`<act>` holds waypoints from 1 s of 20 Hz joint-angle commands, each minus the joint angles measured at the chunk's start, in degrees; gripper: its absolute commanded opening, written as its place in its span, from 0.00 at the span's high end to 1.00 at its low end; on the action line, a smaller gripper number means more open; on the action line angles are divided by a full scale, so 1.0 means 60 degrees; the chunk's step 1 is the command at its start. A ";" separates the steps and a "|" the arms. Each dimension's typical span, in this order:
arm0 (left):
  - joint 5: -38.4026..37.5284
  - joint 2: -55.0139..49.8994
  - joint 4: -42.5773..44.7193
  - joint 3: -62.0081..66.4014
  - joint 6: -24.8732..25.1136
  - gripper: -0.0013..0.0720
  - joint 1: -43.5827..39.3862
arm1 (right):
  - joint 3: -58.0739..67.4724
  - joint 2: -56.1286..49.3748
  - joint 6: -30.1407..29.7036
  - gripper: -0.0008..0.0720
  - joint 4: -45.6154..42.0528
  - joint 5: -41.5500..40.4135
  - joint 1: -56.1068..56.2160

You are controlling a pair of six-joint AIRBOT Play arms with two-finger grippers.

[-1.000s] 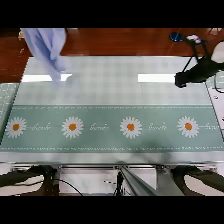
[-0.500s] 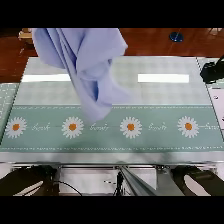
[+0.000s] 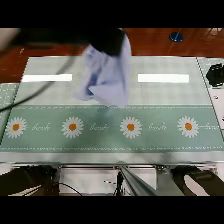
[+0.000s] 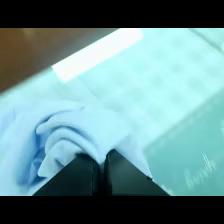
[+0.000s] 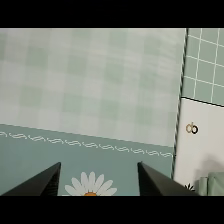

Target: Fold the shirts.

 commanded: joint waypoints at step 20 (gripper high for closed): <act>-0.2965 -0.1231 -0.5096 -0.4302 0.2994 0.06 0.6124 | -0.3151 0.0015 -0.0605 0.25 0.2947 -0.0780 -0.2222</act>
